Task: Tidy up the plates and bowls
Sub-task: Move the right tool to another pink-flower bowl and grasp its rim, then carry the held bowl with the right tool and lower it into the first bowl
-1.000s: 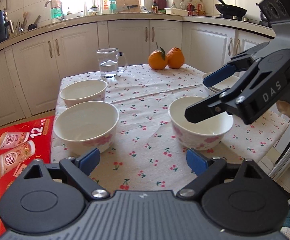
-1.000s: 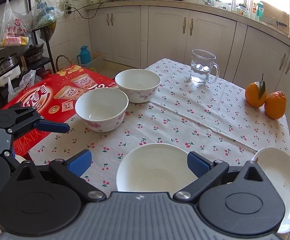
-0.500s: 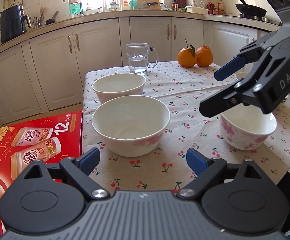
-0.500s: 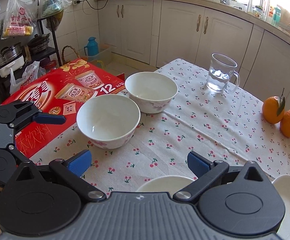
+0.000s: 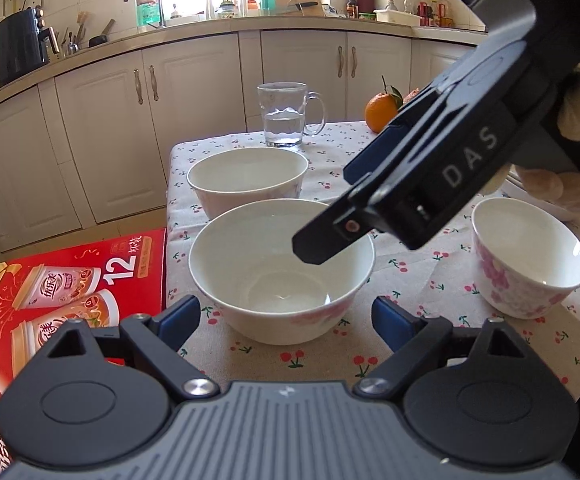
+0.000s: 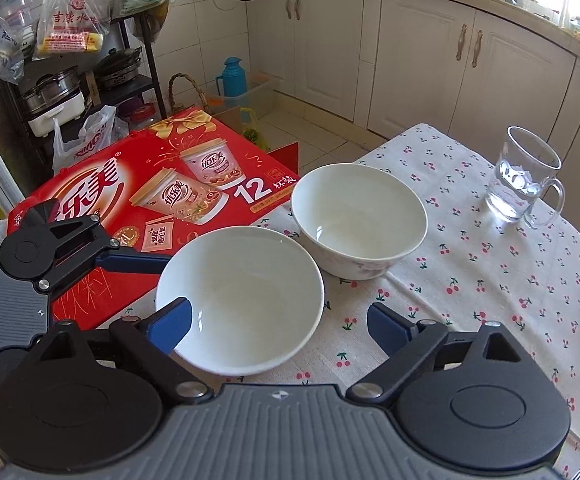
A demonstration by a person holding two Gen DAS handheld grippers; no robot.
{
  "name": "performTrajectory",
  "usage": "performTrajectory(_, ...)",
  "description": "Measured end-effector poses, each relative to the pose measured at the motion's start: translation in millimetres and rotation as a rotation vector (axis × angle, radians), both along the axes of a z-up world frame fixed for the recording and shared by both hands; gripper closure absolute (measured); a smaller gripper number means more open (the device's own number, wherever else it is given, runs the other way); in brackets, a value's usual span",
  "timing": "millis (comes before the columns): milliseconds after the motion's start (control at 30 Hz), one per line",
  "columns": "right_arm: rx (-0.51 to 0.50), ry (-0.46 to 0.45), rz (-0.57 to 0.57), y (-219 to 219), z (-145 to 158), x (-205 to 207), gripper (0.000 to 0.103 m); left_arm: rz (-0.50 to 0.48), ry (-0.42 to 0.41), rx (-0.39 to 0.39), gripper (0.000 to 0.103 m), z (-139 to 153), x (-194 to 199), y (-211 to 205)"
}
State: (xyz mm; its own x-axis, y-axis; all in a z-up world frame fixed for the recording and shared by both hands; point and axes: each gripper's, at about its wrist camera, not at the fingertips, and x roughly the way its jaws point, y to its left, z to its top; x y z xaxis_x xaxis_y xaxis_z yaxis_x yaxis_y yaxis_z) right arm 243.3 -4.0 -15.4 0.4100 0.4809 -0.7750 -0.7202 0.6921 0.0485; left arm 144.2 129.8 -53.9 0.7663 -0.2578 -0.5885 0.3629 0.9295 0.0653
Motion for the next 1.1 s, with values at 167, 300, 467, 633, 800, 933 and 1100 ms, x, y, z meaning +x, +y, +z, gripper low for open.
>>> performTrajectory(167, 0.007, 0.039, 0.016, 6.8, -7.0, 13.5, 0.016, -0.005, 0.005, -0.002, 0.013, -1.9, 1.4, 0.0)
performTrajectory(300, 0.005, 0.062, 0.029, 9.0, -12.7, 18.5, 0.025, -0.012, 0.005, -0.006, 0.015, -1.0, 1.3, 0.7)
performTrajectory(467, 0.008, 0.080, 0.034, 10.5, -16.3, 23.6, 0.032, -0.014, 0.003, -0.006, 0.017, -0.9, 1.9, 1.5)
performTrajectory(633, 0.008, 0.087, 0.040, 11.2, -17.5, 25.8, 0.036, -0.011, 0.002, -0.009, 0.019, 0.7, 2.3, 3.1)
performTrajectory(800, 0.017, 0.099, 0.043, 12.4, -19.2, 27.4, 0.040, -0.009, 0.001, -0.010, 0.019, 1.1, 3.0, 4.3)
performTrajectory(933, 0.026, 0.108, 0.042, 11.5, -19.7, 27.9, 0.040, -0.012, 0.002, -0.010, 0.019, 1.5, 2.9, 4.5)
performTrajectory(1100, 0.030, 0.113, 0.039, 10.4, -19.4, 27.4, 0.040, -0.019, 0.008, -0.007, 0.019, 2.8, 2.9, 4.1)
